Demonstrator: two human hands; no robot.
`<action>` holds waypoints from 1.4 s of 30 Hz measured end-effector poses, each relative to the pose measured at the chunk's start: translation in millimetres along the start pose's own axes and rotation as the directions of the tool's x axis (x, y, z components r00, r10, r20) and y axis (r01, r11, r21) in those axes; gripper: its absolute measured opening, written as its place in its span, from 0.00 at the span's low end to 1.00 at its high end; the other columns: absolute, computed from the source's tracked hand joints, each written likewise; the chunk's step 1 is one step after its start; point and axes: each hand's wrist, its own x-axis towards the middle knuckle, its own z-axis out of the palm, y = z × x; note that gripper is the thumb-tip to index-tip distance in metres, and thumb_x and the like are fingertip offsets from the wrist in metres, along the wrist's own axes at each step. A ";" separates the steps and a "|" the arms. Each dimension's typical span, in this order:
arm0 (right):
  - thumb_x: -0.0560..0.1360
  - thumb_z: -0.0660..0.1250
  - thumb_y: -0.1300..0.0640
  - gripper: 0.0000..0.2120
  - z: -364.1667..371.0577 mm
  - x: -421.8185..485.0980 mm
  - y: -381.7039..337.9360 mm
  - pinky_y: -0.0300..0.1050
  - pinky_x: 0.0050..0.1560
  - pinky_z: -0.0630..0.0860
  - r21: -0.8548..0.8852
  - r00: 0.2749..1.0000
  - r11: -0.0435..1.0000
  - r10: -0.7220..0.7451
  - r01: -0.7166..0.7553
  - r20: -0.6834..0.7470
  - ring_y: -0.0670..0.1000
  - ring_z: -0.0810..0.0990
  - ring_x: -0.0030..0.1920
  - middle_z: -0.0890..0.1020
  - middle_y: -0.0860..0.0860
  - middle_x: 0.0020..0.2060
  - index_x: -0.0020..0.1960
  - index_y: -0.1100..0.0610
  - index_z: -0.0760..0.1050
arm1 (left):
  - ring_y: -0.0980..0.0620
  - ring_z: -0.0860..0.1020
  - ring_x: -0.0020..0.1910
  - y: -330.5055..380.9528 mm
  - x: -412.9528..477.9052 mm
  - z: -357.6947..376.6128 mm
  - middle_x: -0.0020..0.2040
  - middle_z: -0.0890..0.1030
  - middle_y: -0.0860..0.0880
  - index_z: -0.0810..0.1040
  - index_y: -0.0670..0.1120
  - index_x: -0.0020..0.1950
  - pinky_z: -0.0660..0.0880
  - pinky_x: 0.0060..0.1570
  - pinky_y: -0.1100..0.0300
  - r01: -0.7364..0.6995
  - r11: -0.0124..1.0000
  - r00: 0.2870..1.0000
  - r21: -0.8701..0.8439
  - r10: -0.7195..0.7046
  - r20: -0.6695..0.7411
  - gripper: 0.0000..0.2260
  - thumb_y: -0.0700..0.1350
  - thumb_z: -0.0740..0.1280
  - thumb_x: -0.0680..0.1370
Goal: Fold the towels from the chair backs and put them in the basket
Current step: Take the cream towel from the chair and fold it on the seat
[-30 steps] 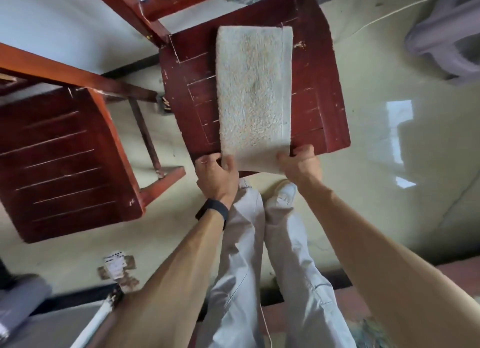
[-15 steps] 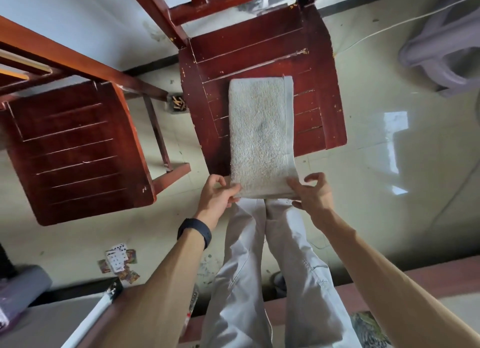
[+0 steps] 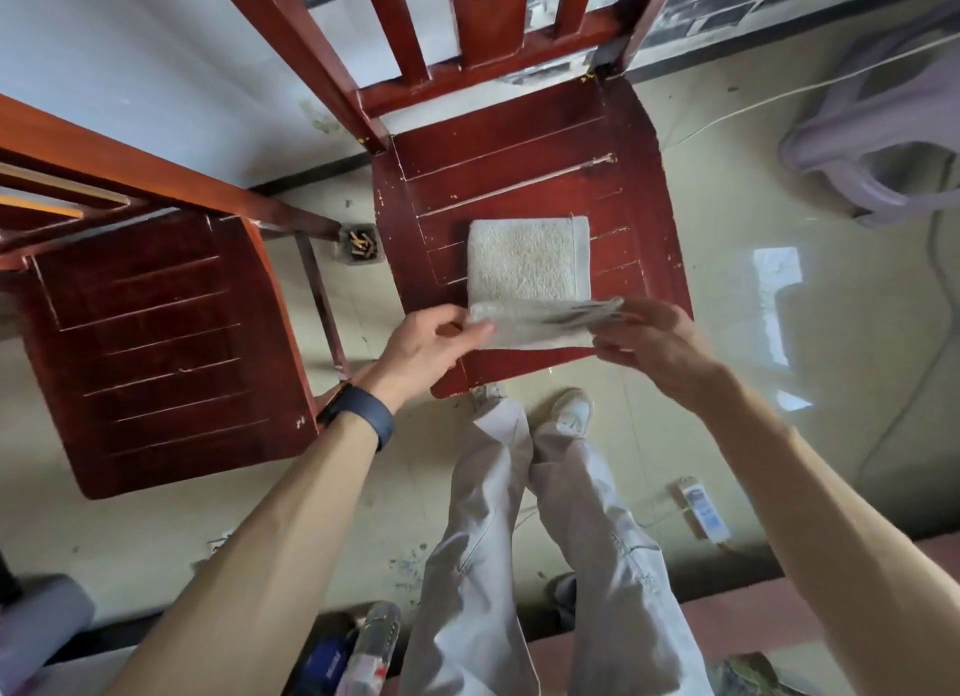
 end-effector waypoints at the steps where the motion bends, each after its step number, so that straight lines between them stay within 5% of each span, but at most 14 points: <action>1: 0.76 0.74 0.55 0.05 1.6 9.5 -3.8 0.47 0.44 0.83 -0.106 0.996 0.994 -0.043 0.035 -0.076 0.49 0.81 0.37 0.82 0.53 0.37 0.47 0.56 0.83 | 0.60 0.75 0.35 1.9 11.6 -1.7 0.38 0.79 0.57 0.81 0.55 0.49 0.69 0.36 0.64 -0.023 0.999 0.998 0.048 0.025 -0.051 0.11 0.61 0.69 0.76; 4: 0.78 0.68 0.40 0.15 12.3 42.5 -8.0 0.37 0.27 0.73 -0.257 0.962 0.963 -0.140 0.078 -0.233 0.40 0.75 0.28 0.78 0.45 0.33 0.40 0.50 0.78 | 0.49 0.78 0.43 8.3 47.7 -1.7 0.44 0.81 0.49 0.80 0.49 0.49 0.73 0.44 0.54 -0.039 0.999 0.994 0.024 0.041 -0.101 0.18 0.62 0.63 0.79; 8: 0.80 0.62 0.39 0.17 28.5 87.7 -1.1 0.33 0.28 0.72 -0.320 0.916 0.943 -0.205 0.091 -0.344 0.41 0.77 0.33 0.78 0.45 0.36 0.41 0.51 0.74 | 0.50 0.73 0.37 10.0 93.3 6.0 0.35 0.74 0.52 0.72 0.46 0.41 0.66 0.36 0.53 -0.032 0.992 0.977 0.126 0.057 -0.206 0.18 0.58 0.58 0.82; 11: 0.79 0.58 0.38 0.18 39.7 114.6 0.2 0.29 0.26 0.67 -0.373 0.869 0.927 -0.222 0.048 -0.442 0.38 0.75 0.28 0.76 0.43 0.32 0.38 0.49 0.70 | 0.44 0.75 0.40 8.5 117.4 12.5 0.39 0.76 0.47 0.70 0.46 0.43 0.65 0.39 0.54 0.007 0.984 0.961 0.178 0.043 -0.273 0.17 0.57 0.54 0.83; 15: 0.81 0.54 0.38 0.19 46.7 136.3 7.7 0.40 0.38 0.67 -0.445 0.812 0.895 -0.239 -0.029 -0.533 0.40 0.75 0.29 0.77 0.42 0.31 0.42 0.51 0.69 | 0.37 0.77 0.43 6.8 134.7 17.8 0.43 0.80 0.40 0.69 0.46 0.45 0.70 0.40 0.51 0.014 0.973 0.946 0.232 0.063 -0.318 0.18 0.58 0.51 0.83; 19: 0.84 0.50 0.42 0.15 49.5 144.0 12.4 0.47 0.42 0.69 -0.577 0.793 0.816 -0.322 -0.045 -0.517 0.57 0.74 0.33 0.77 0.54 0.37 0.47 0.52 0.63 | 0.38 0.76 0.40 3.8 142.9 22.9 0.37 0.76 0.45 0.67 0.47 0.44 0.67 0.37 0.53 0.049 0.935 0.925 0.351 0.090 -0.369 0.20 0.61 0.48 0.83; 26: 0.83 0.45 0.40 0.15 59.6 142.1 12.8 0.50 0.43 0.68 -0.559 0.738 0.820 -0.301 -0.123 -0.603 0.57 0.74 0.39 0.79 0.55 0.43 0.49 0.51 0.59 | 0.44 0.71 0.33 3.8 144.1 21.0 0.34 0.73 0.49 0.71 0.50 0.50 0.64 0.32 0.55 -0.018 0.835 0.850 0.549 0.302 -0.431 0.19 0.63 0.51 0.82; 30: 0.84 0.47 0.40 0.16 57.5 141.1 12.4 0.50 0.44 0.68 -0.556 0.737 0.825 -0.314 -0.101 -0.599 0.57 0.74 0.41 0.79 0.55 0.47 0.52 0.52 0.61 | 0.41 0.76 0.37 6.4 147.4 20.8 0.38 0.78 0.47 0.70 0.51 0.51 0.67 0.34 0.54 0.056 0.849 0.878 0.525 0.209 -0.431 0.22 0.66 0.48 0.80; 33: 0.83 0.52 0.41 0.20 58.8 130.9 17.9 0.54 0.53 0.72 -0.569 0.647 0.819 -0.390 -0.082 -0.655 0.60 0.76 0.55 0.76 0.57 0.57 0.62 0.56 0.68 | 0.43 0.76 0.41 7.4 139.3 22.8 0.45 0.76 0.47 0.68 0.48 0.52 0.65 0.32 0.56 -0.009 0.876 0.805 0.482 0.292 -0.516 0.21 0.65 0.53 0.80; 36: 0.83 0.53 0.43 0.24 70.3 109.9 35.8 0.54 0.66 0.65 -0.832 0.571 0.555 -0.689 0.017 -0.447 0.57 0.69 0.70 0.68 0.55 0.72 0.73 0.54 0.65 | 0.42 0.74 0.49 -5.7 124.7 35.6 0.54 0.76 0.43 0.71 0.45 0.54 0.72 0.44 0.48 -0.189 0.673 0.614 0.715 0.649 -0.449 0.16 0.58 0.60 0.80; 39: 0.84 0.48 0.44 0.27 77.0 106.3 58.6 0.59 0.76 0.52 -0.930 0.696 0.337 -0.703 0.148 -0.144 0.54 0.54 0.80 0.58 0.52 0.80 0.81 0.51 0.55 | 0.45 0.64 0.74 -26.9 119.3 55.1 0.77 0.64 0.46 0.67 0.45 0.74 0.62 0.70 0.43 -0.299 0.418 0.679 0.858 0.725 -0.117 0.24 0.57 0.57 0.82; 42: 0.85 0.45 0.41 0.29 64.7 120.6 67.4 0.66 0.78 0.45 -0.948 0.783 0.299 -0.613 0.105 -0.107 0.51 0.44 0.81 0.49 0.49 0.82 0.82 0.49 0.47 | 0.51 0.47 0.80 -37.5 128.5 57.1 0.82 0.49 0.52 0.50 0.53 0.81 0.48 0.76 0.40 -0.291 0.399 0.756 0.870 0.653 -0.047 0.28 0.58 0.52 0.83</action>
